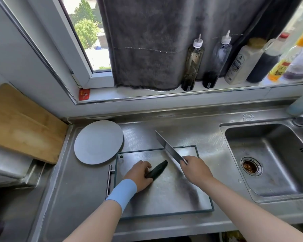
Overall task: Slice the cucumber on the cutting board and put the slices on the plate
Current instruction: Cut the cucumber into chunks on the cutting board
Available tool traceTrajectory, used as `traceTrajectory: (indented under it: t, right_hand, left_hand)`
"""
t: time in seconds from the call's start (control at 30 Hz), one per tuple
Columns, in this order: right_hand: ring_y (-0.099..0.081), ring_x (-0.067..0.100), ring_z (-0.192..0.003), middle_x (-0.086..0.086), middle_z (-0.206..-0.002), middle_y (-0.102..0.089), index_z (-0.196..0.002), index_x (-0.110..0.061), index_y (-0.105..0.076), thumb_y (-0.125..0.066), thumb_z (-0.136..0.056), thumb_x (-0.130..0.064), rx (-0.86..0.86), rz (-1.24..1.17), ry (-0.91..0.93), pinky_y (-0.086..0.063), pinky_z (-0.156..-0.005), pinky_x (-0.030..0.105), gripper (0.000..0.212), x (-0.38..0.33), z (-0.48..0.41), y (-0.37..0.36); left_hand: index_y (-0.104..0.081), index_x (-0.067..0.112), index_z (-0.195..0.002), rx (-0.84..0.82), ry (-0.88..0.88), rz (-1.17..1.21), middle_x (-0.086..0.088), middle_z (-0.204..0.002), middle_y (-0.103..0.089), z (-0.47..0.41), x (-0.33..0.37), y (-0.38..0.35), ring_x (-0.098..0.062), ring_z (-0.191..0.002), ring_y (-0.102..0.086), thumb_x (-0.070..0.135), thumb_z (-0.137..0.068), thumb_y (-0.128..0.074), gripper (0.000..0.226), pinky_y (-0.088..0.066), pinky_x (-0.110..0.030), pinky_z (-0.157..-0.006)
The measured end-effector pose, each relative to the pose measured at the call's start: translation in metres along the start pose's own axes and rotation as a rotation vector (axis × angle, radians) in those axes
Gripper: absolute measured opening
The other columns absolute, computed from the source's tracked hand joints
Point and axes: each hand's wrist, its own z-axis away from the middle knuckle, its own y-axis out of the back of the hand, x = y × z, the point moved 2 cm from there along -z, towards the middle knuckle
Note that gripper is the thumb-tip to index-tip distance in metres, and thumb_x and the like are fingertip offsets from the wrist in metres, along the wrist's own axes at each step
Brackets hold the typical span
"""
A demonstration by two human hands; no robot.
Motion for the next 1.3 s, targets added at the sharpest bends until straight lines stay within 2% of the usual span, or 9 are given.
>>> traceTrajectory:
  t: [0.13, 0.2, 0.3, 0.47, 0.6, 0.73, 0.93, 1.13, 1.3]
  right_hand:
    - [-0.056, 0.015, -0.068, -0.01, -0.073, -0.063, -0.086, -0.036, -0.06, -0.045, -0.086, -0.017, -0.041, 0.013, -0.011, -0.036, -0.052, 0.027, 0.024, -0.001, 0.008, -0.006]
    - [-0.059, 0.018, -0.073, -0.011, -0.076, -0.064, -0.097, -0.037, -0.062, -0.046, -0.089, -0.021, -0.026, 0.006, 0.02, -0.04, -0.056, 0.028, 0.024, -0.002, 0.013, -0.01]
    - [-0.058, 0.017, -0.073, -0.012, -0.071, -0.06, -0.096, -0.039, -0.059, -0.043, -0.099, -0.037, -0.006, 0.004, 0.078, -0.043, -0.058, 0.03, 0.016, -0.007, 0.021, -0.016]
    - [-0.051, 0.014, -0.064, -0.011, -0.07, -0.057, -0.113, -0.036, -0.061, -0.04, -0.104, -0.043, -0.022, 0.046, 0.172, -0.031, -0.05, 0.024, 0.025, -0.017, 0.036, -0.031]
    - [-0.05, 0.017, -0.069, -0.009, -0.078, -0.059, -0.119, -0.033, -0.059, -0.037, -0.105, -0.042, -0.042, 0.077, 0.19, -0.032, -0.052, 0.025, 0.027, -0.022, 0.045, -0.04]
    - [-0.054, 0.021, -0.072, -0.001, -0.087, -0.067, -0.117, -0.031, -0.057, -0.036, -0.106, -0.041, -0.058, 0.1, 0.174, -0.038, -0.06, 0.033, 0.026, -0.025, 0.051, -0.043]
    - [-0.053, 0.022, -0.069, -0.001, -0.083, -0.062, -0.11, -0.026, -0.053, -0.034, -0.107, -0.039, -0.09, 0.128, 0.137, -0.034, -0.054, 0.034, 0.023, -0.028, 0.057, -0.044]
    - [-0.046, 0.016, -0.063, -0.003, -0.076, -0.053, -0.097, -0.021, -0.043, -0.033, -0.107, -0.034, -0.147, 0.168, 0.123, -0.027, -0.049, 0.031, 0.019, -0.038, 0.052, -0.042]
    - [-0.048, 0.016, -0.064, -0.001, -0.077, -0.054, -0.091, -0.023, -0.041, -0.036, -0.106, -0.031, -0.192, 0.137, 0.083, -0.031, -0.052, 0.033, 0.018, -0.039, 0.039, -0.041]
  left_hand:
    - [-0.048, 0.029, -0.118, 0.086, -0.154, 0.003, 0.012, -0.117, -0.04, 0.0, 0.017, -0.014, -0.01, -0.102, -0.047, 0.024, -0.084, -0.06, 0.036, -0.046, -0.023, -0.083]
    - [-0.051, 0.025, -0.116, 0.167, -0.202, 0.017, 0.01, -0.117, -0.041, 0.001, 0.02, -0.021, -0.01, -0.101, -0.046, 0.024, -0.088, -0.059, 0.03, -0.041, -0.017, -0.082]
    - [-0.054, 0.021, -0.117, 0.259, -0.274, 0.029, 0.008, -0.114, -0.044, 0.004, 0.016, -0.028, -0.01, -0.099, -0.044, 0.026, -0.089, -0.057, 0.028, -0.035, -0.013, -0.083]
    - [-0.06, 0.015, -0.113, 0.344, -0.33, 0.046, 0.001, -0.111, -0.053, 0.006, 0.005, -0.031, -0.014, -0.099, -0.047, 0.018, -0.087, -0.059, 0.026, -0.041, -0.019, -0.085]
    - [-0.059, 0.015, -0.115, 0.328, -0.318, 0.104, 0.0, -0.115, -0.051, 0.005, -0.004, -0.038, -0.014, -0.106, -0.048, 0.021, -0.093, -0.057, 0.024, -0.044, -0.024, -0.095]
    - [-0.057, 0.016, -0.118, 0.334, -0.302, 0.123, 0.0, -0.118, -0.049, 0.006, -0.004, -0.04, -0.013, -0.11, -0.046, 0.021, -0.095, -0.054, 0.024, -0.042, -0.022, -0.097]
    - [-0.057, 0.016, -0.117, 0.32, -0.29, 0.153, 0.003, -0.117, -0.05, 0.002, -0.008, -0.042, -0.01, -0.109, -0.046, 0.02, -0.093, -0.057, 0.024, -0.036, -0.013, -0.091]
    - [-0.059, 0.017, -0.112, 0.334, -0.294, 0.164, 0.004, -0.116, -0.052, 0.0, -0.011, -0.044, -0.008, -0.107, -0.047, 0.02, -0.092, -0.059, 0.02, -0.037, -0.013, -0.09]
    - [-0.06, 0.018, -0.109, 0.341, -0.306, 0.189, 0.006, -0.114, -0.052, -0.002, -0.013, -0.043, -0.006, -0.105, -0.046, 0.02, -0.092, -0.059, 0.017, -0.04, -0.014, -0.09]
